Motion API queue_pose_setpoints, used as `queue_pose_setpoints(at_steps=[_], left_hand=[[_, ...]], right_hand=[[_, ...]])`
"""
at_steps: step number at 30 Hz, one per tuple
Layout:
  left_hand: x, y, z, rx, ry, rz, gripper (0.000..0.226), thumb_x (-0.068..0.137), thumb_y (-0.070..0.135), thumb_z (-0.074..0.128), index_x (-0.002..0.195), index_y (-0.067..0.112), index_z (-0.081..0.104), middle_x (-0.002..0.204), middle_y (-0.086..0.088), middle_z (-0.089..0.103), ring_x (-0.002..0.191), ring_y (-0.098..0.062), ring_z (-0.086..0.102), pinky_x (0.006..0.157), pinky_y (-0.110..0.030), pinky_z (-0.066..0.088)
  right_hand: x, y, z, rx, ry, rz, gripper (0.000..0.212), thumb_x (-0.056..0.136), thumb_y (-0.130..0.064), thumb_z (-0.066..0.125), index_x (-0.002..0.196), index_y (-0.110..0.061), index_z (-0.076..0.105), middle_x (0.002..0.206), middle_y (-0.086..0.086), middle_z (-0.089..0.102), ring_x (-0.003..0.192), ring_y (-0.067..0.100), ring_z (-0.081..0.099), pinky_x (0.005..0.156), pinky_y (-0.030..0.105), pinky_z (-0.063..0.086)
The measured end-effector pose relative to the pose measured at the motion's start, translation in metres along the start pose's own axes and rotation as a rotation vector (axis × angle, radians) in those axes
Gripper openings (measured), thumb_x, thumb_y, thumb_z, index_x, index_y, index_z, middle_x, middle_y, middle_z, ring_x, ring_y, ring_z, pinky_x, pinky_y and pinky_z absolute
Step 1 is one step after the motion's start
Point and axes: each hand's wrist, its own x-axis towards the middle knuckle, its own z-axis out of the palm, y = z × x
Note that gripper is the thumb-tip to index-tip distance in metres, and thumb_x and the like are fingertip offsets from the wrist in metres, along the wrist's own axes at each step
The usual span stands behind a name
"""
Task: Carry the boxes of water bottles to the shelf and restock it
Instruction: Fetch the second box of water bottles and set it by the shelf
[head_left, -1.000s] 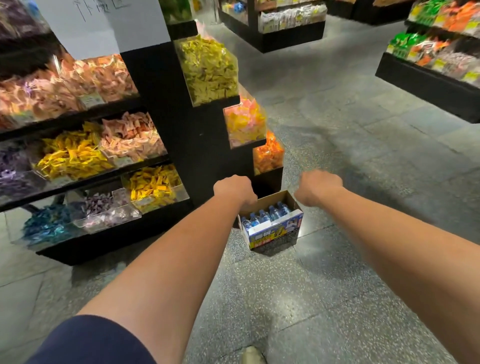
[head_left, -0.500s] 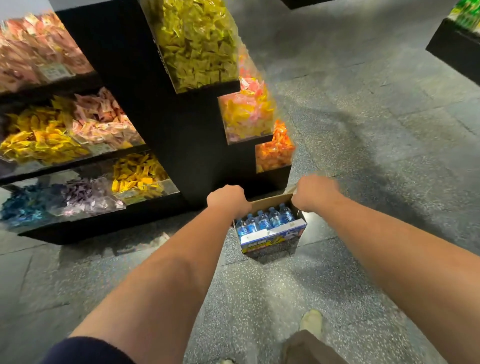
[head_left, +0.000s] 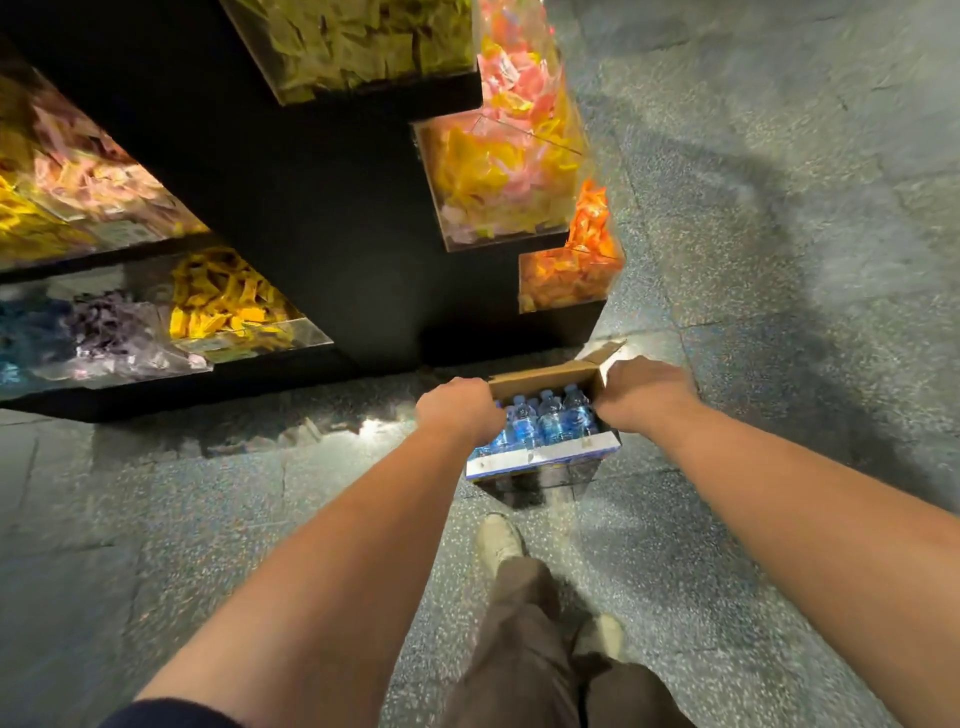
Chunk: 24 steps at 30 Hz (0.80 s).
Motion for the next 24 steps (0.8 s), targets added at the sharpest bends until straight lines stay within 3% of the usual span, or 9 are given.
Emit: queue_pose_setpoints(at_steps=[5, 11, 16, 24], left_hand=[[0.057, -0.006, 0.018, -0.007, -0.042, 0.002, 0.031, 0.092, 0.037, 0.047, 0.110, 0.019, 0.064, 0.112, -0.006, 0.065, 0.102, -0.028, 0.061, 0.075, -0.031, 0.041], [0.115, -0.008, 0.058, 0.002, -0.087, -0.021, 0.028, 0.090, 0.027, 0.046, 0.108, 0.015, 0.063, 0.113, -0.007, 0.064, 0.104, -0.029, 0.060, 0.073, -0.030, 0.040], [0.166, 0.004, 0.093, 0.018, -0.140, -0.068, 0.028, 0.092, 0.032, 0.044, 0.105, 0.015, 0.063, 0.110, -0.008, 0.064, 0.099, -0.028, 0.061, 0.073, -0.029, 0.042], [0.230, 0.022, 0.156, 0.005, -0.186, -0.208, 0.033, 0.091, 0.036, 0.047, 0.113, 0.018, 0.063, 0.119, -0.008, 0.062, 0.109, -0.030, 0.059, 0.086, -0.033, 0.046]], right_hand=[[0.053, -0.008, 0.030, 0.059, 0.009, -0.018, 0.029, 0.092, -0.032, 0.046, 0.103, -0.013, 0.066, 0.105, 0.008, 0.068, 0.098, 0.029, 0.065, 0.071, 0.029, 0.039], [0.110, -0.012, 0.061, 0.010, -0.120, 0.035, 0.034, 0.094, -0.029, 0.044, 0.119, -0.013, 0.059, 0.119, 0.010, 0.063, 0.108, 0.030, 0.061, 0.087, 0.035, 0.047], [0.160, 0.004, 0.099, -0.016, -0.181, 0.023, 0.036, 0.095, -0.034, 0.043, 0.118, -0.010, 0.058, 0.114, 0.012, 0.063, 0.104, 0.031, 0.062, 0.082, 0.036, 0.048], [0.232, 0.031, 0.162, 0.015, -0.241, 0.013, 0.042, 0.094, -0.042, 0.046, 0.114, -0.007, 0.057, 0.108, 0.014, 0.063, 0.098, 0.031, 0.063, 0.082, 0.038, 0.052]])
